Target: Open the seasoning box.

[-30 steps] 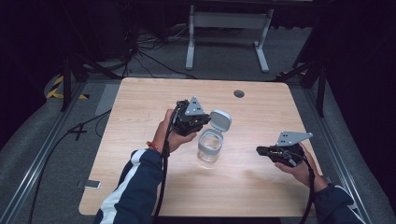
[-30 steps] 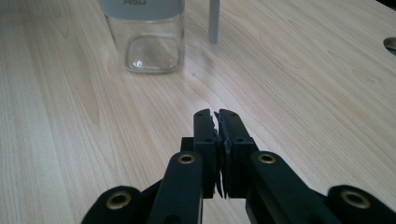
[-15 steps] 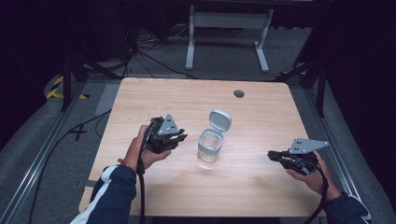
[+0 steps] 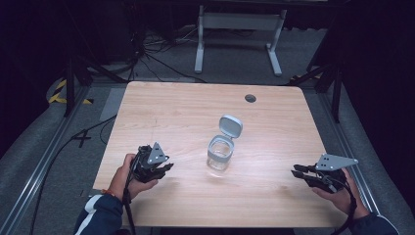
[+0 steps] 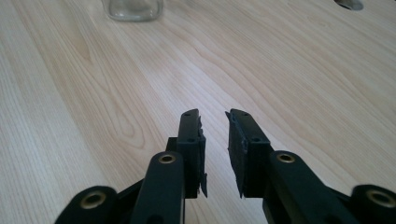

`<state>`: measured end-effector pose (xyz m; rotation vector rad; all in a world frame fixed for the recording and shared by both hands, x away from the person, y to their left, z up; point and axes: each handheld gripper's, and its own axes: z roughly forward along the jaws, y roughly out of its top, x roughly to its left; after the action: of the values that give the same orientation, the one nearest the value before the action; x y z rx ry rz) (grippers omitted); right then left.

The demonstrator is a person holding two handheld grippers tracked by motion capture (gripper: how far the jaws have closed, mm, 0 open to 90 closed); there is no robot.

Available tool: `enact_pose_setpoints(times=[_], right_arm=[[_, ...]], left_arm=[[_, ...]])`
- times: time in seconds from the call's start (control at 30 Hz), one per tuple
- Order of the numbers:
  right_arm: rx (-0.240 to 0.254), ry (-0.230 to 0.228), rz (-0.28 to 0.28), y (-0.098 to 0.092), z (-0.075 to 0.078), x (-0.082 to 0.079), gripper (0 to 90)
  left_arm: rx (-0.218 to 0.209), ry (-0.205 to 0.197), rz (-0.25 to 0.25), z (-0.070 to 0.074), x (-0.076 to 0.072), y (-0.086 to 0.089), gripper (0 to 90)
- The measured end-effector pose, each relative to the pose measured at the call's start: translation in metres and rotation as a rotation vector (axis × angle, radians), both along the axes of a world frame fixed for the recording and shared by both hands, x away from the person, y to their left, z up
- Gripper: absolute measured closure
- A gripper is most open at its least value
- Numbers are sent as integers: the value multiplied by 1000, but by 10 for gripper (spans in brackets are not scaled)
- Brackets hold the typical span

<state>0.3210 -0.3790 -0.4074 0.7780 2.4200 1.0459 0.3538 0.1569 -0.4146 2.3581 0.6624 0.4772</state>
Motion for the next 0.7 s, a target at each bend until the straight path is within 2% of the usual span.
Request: enact_pose_setpoints(times=[0.07,0.23,0.27,0.4,0.5,0.57,0.67,0.7], right_arm=[[-4,-2,-11,-4,-2,-2,719],[-5,-1,-69,-16,-12,-5,607],[-5,1,-83,-19,-15,-5,585],[-8,18,-119,-26,-23,-5,523],[-10,35,-158,-36,-34,-6,478],[-4,40,-171,-38,-36,-7,457],[14,58,-220,-46,-43,-9,397],[34,68,-235,-48,-46,-10,389]], left_arm=[[5,8,11,-5,-3,6,649],[59,15,35,-23,-9,20,486],[49,22,47,-26,-9,24,450],[22,44,72,-36,-11,37,407],[-26,75,100,-44,-13,50,376],[-33,88,109,-47,-14,55,333],[-62,98,126,-54,-15,62,318],[-66,101,133,-55,-16,63,295]])
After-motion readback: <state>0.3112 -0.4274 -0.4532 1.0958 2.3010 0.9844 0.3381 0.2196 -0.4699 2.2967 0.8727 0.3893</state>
